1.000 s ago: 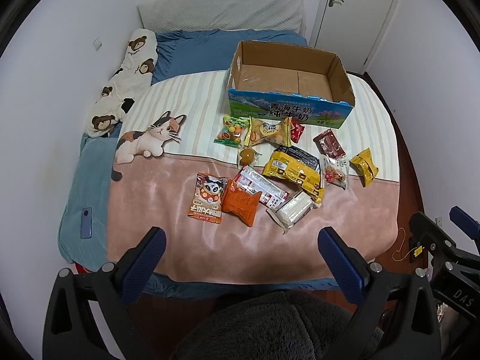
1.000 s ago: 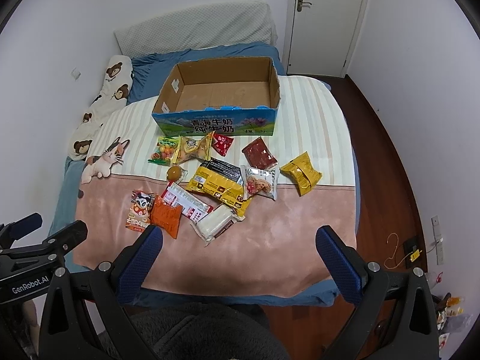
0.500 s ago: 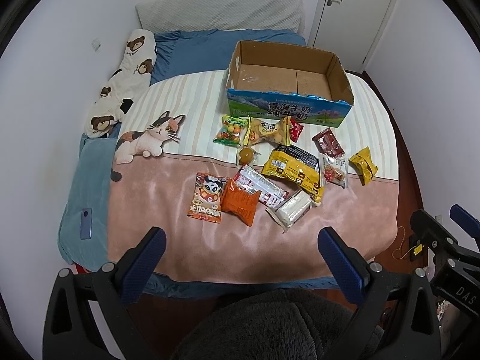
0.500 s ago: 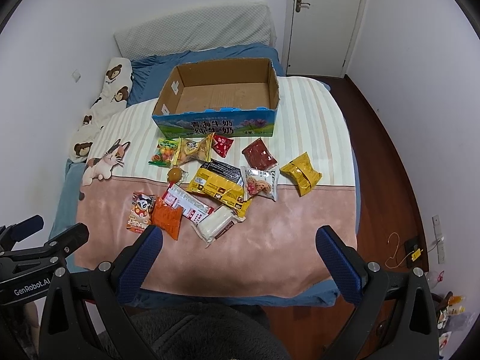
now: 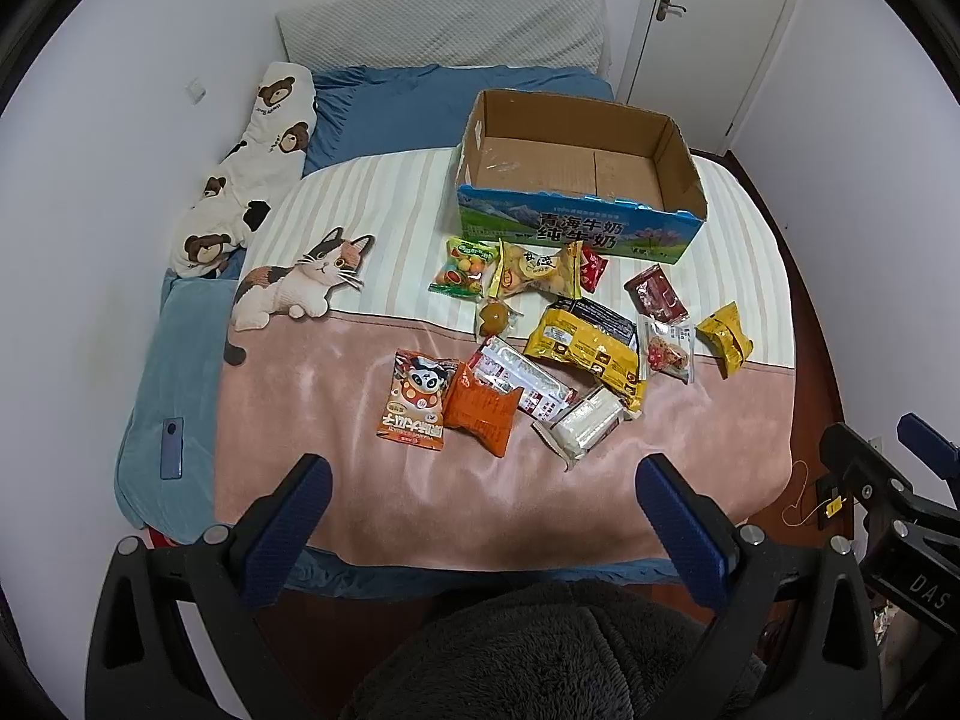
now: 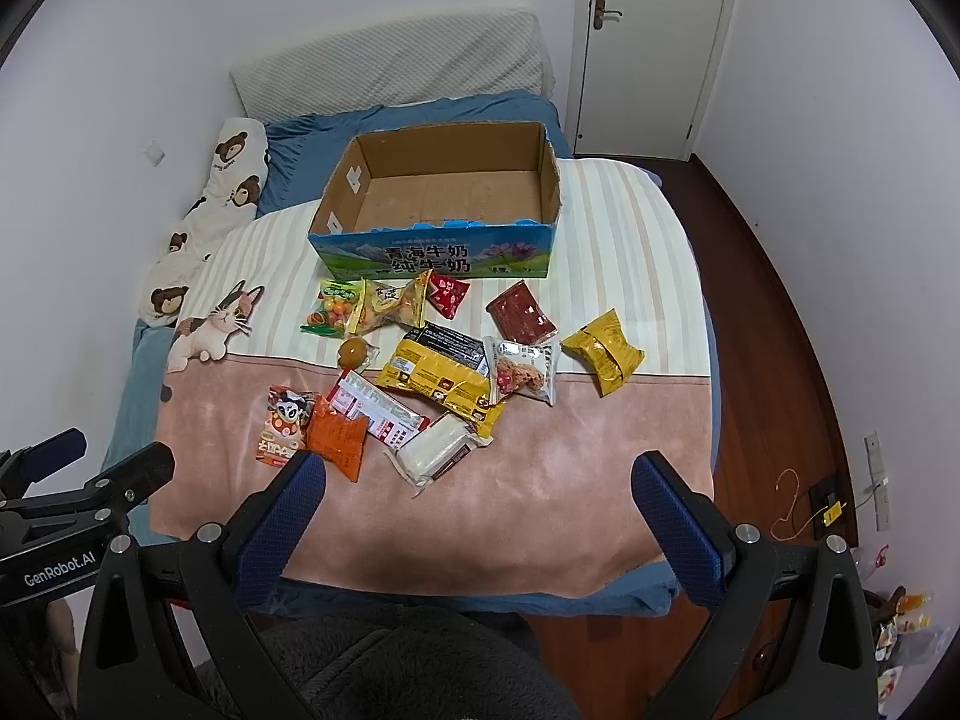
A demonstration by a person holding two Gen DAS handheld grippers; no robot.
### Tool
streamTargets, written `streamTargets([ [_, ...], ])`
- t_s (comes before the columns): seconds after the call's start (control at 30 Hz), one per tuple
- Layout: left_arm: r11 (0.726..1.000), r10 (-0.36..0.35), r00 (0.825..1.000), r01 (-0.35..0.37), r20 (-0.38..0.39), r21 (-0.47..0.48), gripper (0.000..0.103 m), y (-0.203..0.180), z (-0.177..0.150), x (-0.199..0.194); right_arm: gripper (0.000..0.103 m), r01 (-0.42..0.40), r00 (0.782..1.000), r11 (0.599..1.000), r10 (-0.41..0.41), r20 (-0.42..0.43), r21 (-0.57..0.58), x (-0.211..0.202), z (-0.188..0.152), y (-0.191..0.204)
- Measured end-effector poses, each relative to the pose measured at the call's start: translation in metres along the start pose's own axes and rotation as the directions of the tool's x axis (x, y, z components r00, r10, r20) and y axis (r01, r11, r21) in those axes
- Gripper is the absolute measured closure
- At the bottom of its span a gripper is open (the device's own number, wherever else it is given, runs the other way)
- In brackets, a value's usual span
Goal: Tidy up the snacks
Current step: 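Grasp the orange chip bag with the left tool while the right tool grasps the yellow-black biscuit pack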
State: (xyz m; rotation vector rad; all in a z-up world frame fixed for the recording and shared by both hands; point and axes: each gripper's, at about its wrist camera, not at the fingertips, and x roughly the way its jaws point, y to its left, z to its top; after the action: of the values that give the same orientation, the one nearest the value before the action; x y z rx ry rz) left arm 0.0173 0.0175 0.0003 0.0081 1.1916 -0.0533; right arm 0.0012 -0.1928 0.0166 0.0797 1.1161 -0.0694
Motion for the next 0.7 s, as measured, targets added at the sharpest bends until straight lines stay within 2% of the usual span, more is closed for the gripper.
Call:
streamTargets([
  [0.23, 1.0, -0.002, 1.0, 0.002, -0.005, -0.009, 0.0, 0.001, 0.001, 0.0, 0.0, -0.016, 1.0, 1.0, 0.017, -0.008, 0.017, 0.001, -0.001, -0.001],
  [0.43, 0.997, 0.017, 1.0, -0.016, 0.013, -0.075, 0.0, 0.016, 0.011, 0.014, 0.0, -0.053, 0.998, 0.998, 0.053, -0.027, 0.015, 0.025, 0.008, -0.004],
  [0.53, 0.993, 0.049, 0.999, -0.048, 0.007, -0.107, 0.0, 0.026, 0.016, 0.038, 0.0, -0.083, 0.994, 0.996, 0.08, -0.079, -0.034, 0.061, 0.018, 0.001],
  [0.7, 0.978, 0.089, 0.992, -0.104, -0.093, -0.18, 0.0, 0.046, 0.012, 0.101, 0.0, -0.086, 0.985, 0.982, 0.059, -0.16, -0.165, 0.143, 0.035, 0.018],
])
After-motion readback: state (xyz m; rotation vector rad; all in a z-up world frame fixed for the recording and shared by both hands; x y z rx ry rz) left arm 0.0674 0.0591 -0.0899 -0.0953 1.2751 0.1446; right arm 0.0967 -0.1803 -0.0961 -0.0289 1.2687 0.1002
